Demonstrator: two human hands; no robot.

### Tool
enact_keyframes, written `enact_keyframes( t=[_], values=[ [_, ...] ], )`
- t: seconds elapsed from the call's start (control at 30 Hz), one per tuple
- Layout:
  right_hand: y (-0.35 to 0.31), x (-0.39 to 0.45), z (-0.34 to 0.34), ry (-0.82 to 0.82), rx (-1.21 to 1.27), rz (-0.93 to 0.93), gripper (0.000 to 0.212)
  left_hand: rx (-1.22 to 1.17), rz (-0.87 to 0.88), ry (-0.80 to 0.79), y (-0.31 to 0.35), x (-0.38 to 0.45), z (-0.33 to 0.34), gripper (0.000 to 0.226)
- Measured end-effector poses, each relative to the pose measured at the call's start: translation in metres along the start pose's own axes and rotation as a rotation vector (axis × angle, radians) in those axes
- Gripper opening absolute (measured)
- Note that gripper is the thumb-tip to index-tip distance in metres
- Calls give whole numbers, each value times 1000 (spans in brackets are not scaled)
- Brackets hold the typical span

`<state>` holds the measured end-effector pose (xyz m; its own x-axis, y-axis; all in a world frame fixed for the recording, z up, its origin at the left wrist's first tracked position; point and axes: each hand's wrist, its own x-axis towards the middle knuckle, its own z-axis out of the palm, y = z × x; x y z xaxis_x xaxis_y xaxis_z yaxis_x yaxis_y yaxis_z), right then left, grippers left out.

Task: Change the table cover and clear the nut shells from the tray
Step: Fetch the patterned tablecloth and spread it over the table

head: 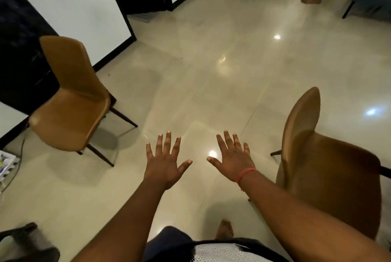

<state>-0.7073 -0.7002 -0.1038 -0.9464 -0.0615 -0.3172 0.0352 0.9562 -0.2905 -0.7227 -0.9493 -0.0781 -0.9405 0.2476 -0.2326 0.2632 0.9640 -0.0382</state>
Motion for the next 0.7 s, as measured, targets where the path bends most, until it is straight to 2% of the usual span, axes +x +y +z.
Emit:
enact_keyframes(
  t=[0.23,0.43,0.6,0.7],
  values=[
    [46,149,-51,3,31,133,92,3,91,-1,2,190,-30,87],
    [82,266,-102,43,102,305,92,17,291,-10,12,365,-70,89],
    [125,339,-159,117,160,455,93,97,458,-22,43,498,-119,89],
    [171,372,-185,164,176,561,93,105,557,-4,87,567,-134,87]
  ],
)
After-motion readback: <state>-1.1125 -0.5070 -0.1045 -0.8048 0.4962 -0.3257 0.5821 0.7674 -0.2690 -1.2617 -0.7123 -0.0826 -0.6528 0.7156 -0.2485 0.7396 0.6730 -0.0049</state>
